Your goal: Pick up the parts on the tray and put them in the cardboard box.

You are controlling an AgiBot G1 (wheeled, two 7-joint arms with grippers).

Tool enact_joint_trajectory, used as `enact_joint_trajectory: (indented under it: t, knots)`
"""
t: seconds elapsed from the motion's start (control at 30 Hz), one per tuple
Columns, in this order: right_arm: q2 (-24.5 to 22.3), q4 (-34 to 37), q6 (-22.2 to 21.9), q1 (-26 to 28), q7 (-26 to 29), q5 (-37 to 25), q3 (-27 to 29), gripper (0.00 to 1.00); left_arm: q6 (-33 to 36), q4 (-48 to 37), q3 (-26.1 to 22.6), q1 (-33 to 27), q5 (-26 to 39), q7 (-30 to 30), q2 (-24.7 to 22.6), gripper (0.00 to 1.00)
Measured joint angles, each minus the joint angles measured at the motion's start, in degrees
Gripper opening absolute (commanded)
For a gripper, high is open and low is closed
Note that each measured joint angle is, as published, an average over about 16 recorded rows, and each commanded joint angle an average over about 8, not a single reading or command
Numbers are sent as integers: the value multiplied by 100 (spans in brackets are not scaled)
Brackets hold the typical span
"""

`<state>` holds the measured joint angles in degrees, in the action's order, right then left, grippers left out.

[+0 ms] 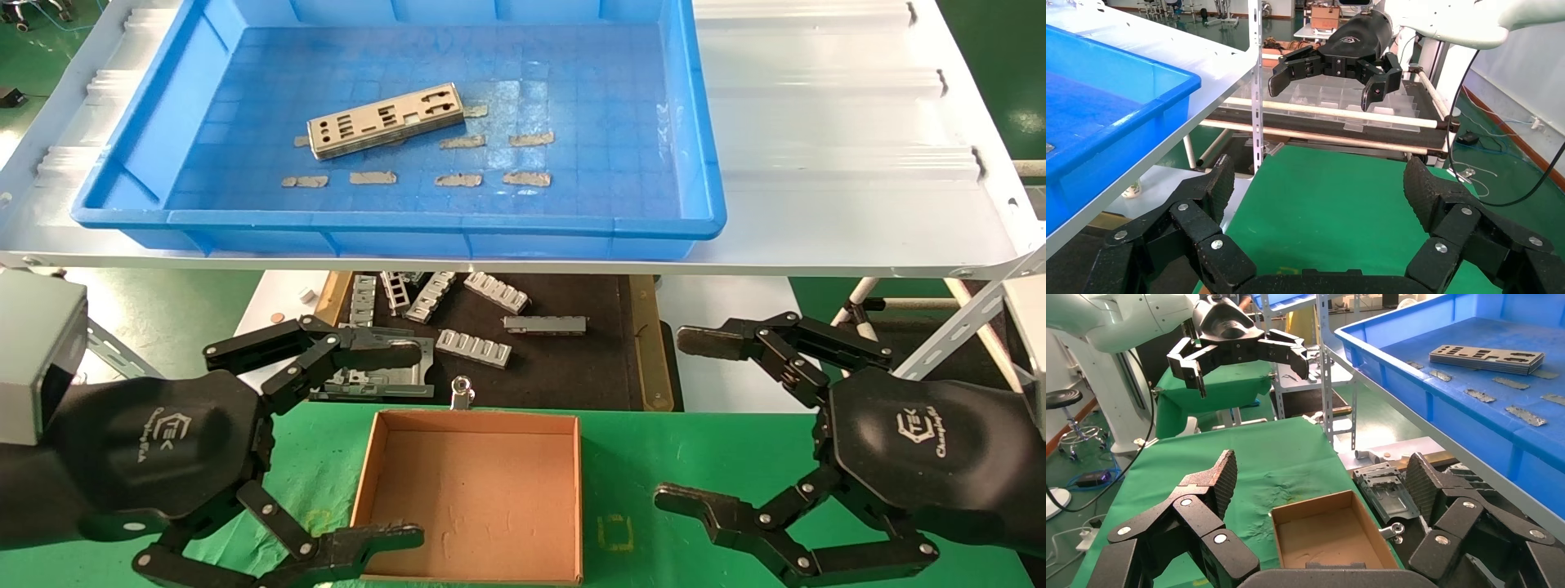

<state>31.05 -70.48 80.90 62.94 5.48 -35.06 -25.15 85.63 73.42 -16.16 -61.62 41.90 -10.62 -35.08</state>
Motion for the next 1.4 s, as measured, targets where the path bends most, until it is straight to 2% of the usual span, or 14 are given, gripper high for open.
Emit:
enact_joint_trajectory:
  t: [0.4,0.43,0.47,0.67,0.7,0.73,1.03,1.23,1.4]
  knots:
    - [0,0,0,0,0,0,0,100,0,1,1,0,0,-1,0,100]
    - [0,0,0,0,0,0,0,97,0,1,1,0,0,-1,0,100]
    - [0,0,0,0,0,0,0,88,0,0,1,0,0,-1,0,100]
    - [0,0,0,0,0,0,0,13,-81,-53,7,-29,25,-9,-23,100]
    - [0,0,0,0,0,0,0,4,-118,-80,7,-49,40,-14,-38,100]
    - [0,0,0,0,0,0,0,0,-164,-114,7,-74,58,-21,-56,100]
    - [0,0,0,0,0,0,0,0,-912,-797,-74,-720,545,-2,-454,100]
    - [0,0,0,0,0,0,0,0,-1431,-1673,-291,-1576,1198,144,-920,100]
    - [0,0,0,0,0,0,0,0,-1598,-2558,-545,-2365,1779,421,-1326,100]
